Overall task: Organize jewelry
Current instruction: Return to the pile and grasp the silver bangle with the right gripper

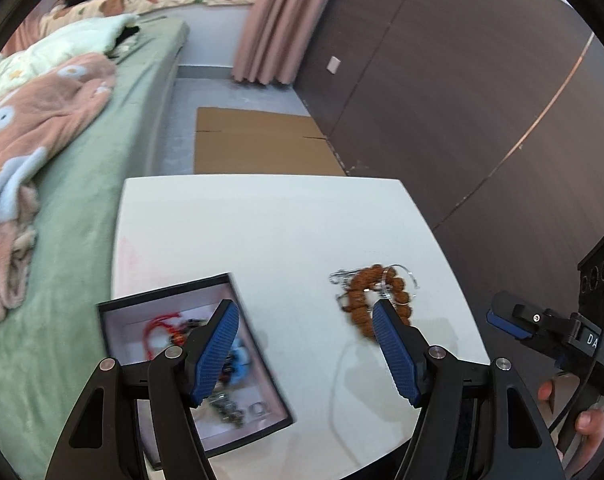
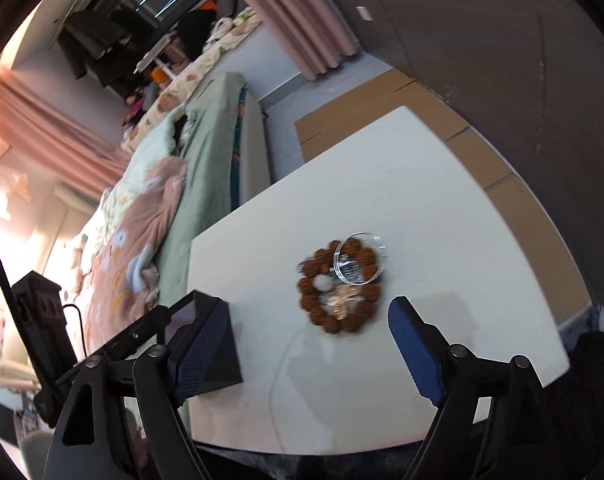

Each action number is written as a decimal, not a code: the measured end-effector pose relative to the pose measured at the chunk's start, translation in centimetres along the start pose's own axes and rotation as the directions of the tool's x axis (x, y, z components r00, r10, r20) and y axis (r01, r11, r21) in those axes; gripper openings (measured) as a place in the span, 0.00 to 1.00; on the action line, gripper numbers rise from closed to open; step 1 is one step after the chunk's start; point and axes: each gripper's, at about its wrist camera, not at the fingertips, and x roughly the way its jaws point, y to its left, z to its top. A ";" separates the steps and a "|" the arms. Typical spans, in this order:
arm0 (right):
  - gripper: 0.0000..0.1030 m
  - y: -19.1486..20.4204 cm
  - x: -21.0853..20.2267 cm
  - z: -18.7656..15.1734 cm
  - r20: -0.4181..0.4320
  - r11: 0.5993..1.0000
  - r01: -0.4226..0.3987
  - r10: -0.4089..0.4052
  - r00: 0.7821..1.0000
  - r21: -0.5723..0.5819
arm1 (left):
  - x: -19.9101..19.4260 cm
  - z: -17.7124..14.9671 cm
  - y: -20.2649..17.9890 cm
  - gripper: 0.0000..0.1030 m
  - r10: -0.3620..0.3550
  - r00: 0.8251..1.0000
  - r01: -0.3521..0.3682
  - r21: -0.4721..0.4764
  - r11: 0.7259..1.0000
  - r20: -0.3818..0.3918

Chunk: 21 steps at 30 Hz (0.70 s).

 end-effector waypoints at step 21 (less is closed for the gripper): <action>0.81 -5.7 3.6 1.3 -0.018 0.992 0.023 -0.021 1.000 0.121 | 5.2 -1.4 -4.0 0.37 0.005 1.000 -0.003 0.059 0.998 -0.028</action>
